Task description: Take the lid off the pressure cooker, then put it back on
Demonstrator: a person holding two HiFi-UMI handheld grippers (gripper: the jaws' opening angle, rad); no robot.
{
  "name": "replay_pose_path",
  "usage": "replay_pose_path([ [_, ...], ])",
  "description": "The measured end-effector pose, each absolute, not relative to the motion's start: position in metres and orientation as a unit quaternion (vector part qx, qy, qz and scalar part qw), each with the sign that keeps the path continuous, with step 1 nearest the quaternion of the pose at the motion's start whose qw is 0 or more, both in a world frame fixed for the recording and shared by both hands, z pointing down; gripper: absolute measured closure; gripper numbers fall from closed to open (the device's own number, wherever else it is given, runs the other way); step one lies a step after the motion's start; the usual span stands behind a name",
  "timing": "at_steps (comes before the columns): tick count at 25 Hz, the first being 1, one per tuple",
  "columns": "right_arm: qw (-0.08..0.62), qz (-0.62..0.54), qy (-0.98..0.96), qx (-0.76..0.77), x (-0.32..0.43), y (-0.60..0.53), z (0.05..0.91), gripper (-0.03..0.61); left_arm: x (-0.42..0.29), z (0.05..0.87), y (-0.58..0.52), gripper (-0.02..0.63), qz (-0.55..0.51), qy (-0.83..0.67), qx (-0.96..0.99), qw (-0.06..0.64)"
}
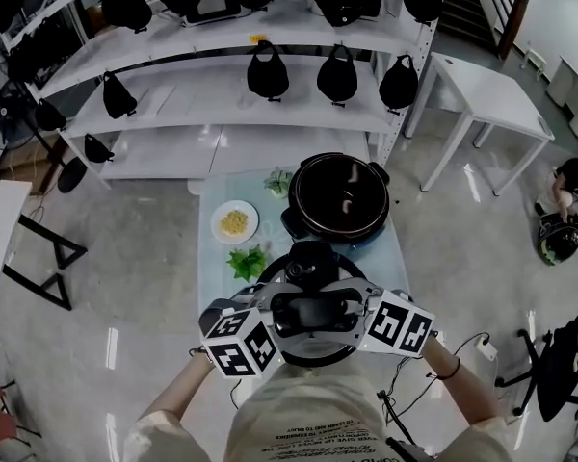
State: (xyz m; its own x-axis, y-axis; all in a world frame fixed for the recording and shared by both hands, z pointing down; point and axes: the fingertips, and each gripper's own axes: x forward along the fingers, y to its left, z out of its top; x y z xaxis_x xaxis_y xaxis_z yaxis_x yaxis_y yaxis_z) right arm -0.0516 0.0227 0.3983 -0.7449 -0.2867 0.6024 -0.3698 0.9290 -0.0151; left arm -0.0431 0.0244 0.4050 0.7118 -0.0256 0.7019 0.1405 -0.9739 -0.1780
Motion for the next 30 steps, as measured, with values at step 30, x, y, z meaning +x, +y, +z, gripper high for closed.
replay_pose_path([
  [30,0.296,0.034,-0.943,0.147,0.042,-0.075,0.356,0.302,0.051,0.363,-0.074,0.325,-0.408,0.013,-0.904,0.129],
])
